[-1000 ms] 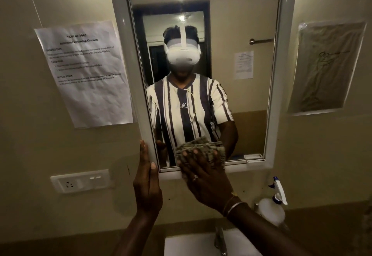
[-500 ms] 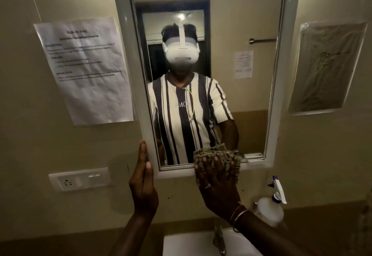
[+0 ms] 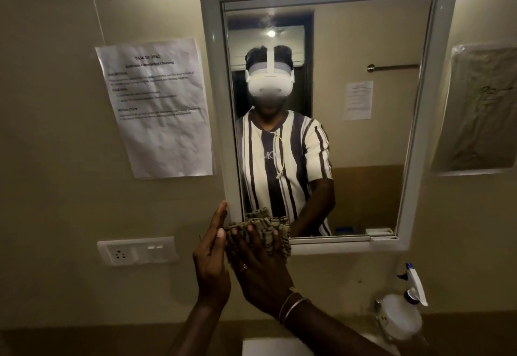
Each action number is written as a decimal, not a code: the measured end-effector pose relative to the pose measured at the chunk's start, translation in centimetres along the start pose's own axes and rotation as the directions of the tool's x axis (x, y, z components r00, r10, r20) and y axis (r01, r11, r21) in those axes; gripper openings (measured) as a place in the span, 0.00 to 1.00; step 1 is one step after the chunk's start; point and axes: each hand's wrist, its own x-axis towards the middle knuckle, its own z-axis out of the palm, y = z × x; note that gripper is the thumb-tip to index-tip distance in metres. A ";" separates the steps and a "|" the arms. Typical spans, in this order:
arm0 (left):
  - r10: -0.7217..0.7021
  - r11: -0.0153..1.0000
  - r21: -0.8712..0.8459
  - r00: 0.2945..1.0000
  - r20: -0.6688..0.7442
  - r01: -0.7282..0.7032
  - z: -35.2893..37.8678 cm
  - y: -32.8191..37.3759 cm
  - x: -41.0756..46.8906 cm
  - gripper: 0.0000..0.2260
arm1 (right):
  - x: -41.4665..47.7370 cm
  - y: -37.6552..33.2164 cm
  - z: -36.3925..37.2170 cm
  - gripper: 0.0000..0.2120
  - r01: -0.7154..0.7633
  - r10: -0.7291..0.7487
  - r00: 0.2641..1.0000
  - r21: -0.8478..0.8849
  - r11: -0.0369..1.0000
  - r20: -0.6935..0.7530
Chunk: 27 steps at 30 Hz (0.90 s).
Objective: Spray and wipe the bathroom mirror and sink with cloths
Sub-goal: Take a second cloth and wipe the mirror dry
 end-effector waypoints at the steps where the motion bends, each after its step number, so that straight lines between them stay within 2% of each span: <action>1: 0.010 1.000 0.002 1.000 -0.001 -0.010 -0.2 0.2 0.3 0.21 | 0.6 0.1 -0.2 0.34 0.026 -0.026 1.000 -0.006 1.000 -0.013; 5: 0.032 0.999 -0.038 0.999 -0.028 -0.033 -0.4 1.3 2.0 0.19 | 4.3 1.1 -1.5 0.30 0.072 -0.072 0.995 -0.005 0.997 -0.075; 9: 0.074 0.994 -0.083 0.996 -0.041 -0.077 0.1 2.7 4.4 0.21 | 8.3 2.2 -3.5 0.33 0.061 -0.056 0.988 0.029 0.998 -0.142; 20: 0.129 0.960 -0.241 0.989 -0.078 -0.144 2.8 8.2 12.7 0.19 | 17.8 5.8 -9.5 0.34 0.056 -0.068 0.981 -0.067 0.996 -0.184; 27: 0.189 0.938 -0.278 0.977 -0.095 -0.208 5.0 11.4 16.7 0.22 | 25.2 8.4 -14.0 0.30 0.050 -0.085 0.960 -0.137 0.989 -0.265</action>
